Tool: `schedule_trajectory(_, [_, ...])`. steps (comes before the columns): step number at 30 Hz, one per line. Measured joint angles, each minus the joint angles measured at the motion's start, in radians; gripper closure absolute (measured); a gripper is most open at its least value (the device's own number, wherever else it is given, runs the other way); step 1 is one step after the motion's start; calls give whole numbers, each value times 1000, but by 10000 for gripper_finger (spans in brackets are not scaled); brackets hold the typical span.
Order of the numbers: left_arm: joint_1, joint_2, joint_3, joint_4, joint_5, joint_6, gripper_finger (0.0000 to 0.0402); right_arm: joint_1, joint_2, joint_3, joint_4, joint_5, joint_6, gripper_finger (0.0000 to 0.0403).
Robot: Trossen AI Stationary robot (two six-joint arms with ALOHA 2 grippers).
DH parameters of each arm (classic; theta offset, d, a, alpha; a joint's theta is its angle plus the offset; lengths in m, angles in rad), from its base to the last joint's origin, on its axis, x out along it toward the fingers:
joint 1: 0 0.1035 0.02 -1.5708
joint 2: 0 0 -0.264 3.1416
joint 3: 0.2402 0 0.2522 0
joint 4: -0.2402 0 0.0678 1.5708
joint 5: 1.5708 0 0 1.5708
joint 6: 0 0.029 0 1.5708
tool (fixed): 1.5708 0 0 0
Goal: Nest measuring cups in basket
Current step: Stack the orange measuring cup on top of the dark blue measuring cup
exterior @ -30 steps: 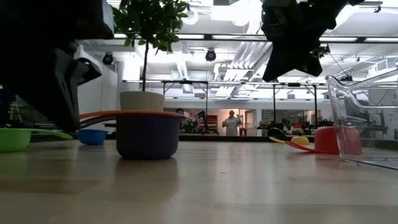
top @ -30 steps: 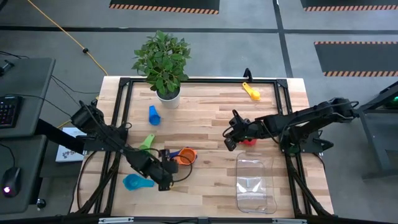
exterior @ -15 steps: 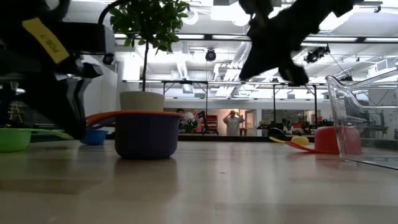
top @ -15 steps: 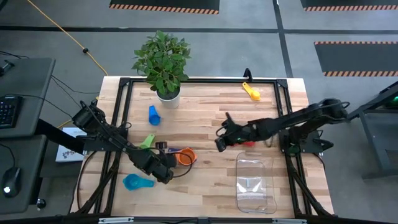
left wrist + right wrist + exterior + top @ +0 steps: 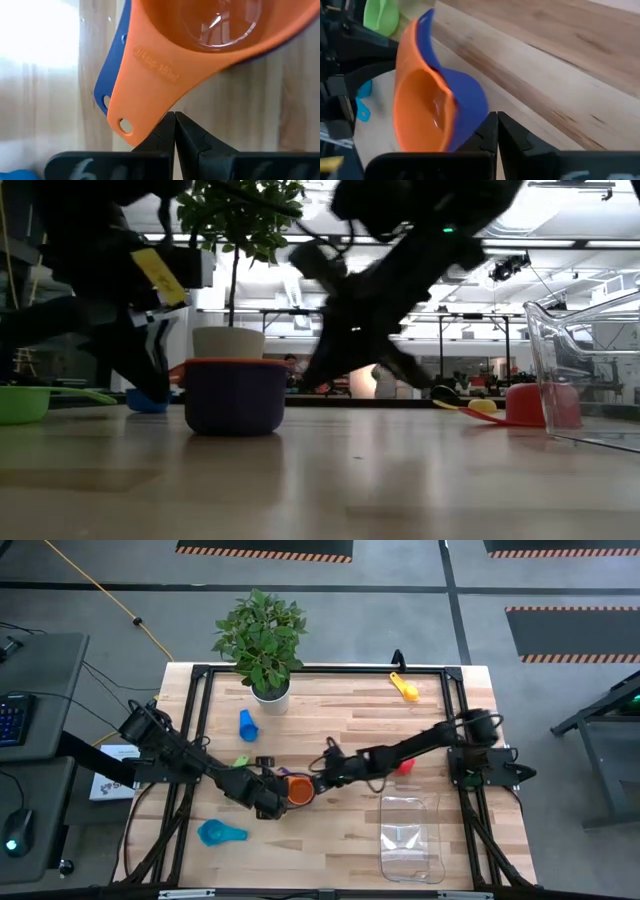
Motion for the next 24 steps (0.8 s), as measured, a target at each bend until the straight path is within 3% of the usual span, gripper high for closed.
schedule_trajectory(9, [45, 0, 0, 3, 0, 79, 401, -12, 129, 204, -164, 42, -75, 403])
schedule_trajectory(24, [84, -17, -1, -16, -18, 123, 401, -23, 107, 219, -186, 40, -139, 403])
